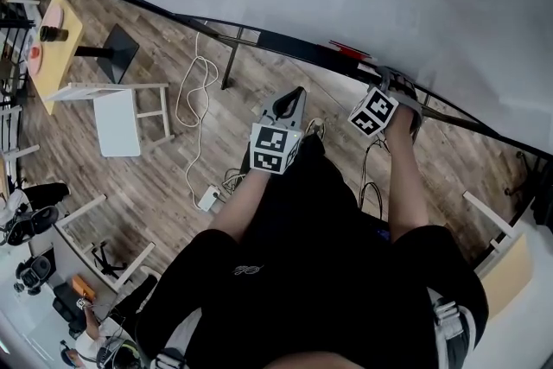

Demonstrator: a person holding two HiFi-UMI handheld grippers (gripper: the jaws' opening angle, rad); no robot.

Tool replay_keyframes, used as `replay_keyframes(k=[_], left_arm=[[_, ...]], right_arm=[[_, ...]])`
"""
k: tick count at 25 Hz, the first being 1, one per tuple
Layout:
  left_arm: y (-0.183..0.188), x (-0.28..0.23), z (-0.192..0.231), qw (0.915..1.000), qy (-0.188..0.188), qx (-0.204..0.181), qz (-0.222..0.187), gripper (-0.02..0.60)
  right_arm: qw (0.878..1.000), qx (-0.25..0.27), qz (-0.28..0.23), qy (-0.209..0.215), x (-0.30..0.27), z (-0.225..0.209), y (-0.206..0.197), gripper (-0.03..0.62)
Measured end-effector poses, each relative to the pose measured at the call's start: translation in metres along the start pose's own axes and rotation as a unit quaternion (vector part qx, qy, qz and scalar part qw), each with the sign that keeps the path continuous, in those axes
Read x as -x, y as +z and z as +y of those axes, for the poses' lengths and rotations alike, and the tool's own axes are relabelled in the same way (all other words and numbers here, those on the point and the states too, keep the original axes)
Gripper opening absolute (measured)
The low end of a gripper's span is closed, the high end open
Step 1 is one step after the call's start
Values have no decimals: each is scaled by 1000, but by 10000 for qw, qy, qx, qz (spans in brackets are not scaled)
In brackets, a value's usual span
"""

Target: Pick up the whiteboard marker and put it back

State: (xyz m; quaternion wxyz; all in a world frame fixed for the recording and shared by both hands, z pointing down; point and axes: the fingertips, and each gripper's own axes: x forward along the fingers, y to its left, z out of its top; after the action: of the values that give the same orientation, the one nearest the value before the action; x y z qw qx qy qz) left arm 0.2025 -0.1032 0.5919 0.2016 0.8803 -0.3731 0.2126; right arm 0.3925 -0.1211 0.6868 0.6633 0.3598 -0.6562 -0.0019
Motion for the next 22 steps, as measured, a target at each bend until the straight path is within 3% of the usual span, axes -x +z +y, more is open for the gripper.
replay_keyframes(k=[8, 16, 19, 22], left_arm=[[-13, 10, 1, 9998, 147, 68, 112, 8], [-7, 26, 3, 10000, 57, 6, 0, 6], [9, 27, 7, 9996, -29, -72, -281, 8], [20, 45, 12, 9986, -33, -116, -516, 7]], right_arm=[[9990, -99, -305, -313, 7, -1, 6, 54], [9949, -326, -586, -749, 48, -6, 20, 54], [9898, -634, -859, -938, 69, -11, 36, 54], [9773, -1308, -1313, -1022, 104, -5, 57, 55]])
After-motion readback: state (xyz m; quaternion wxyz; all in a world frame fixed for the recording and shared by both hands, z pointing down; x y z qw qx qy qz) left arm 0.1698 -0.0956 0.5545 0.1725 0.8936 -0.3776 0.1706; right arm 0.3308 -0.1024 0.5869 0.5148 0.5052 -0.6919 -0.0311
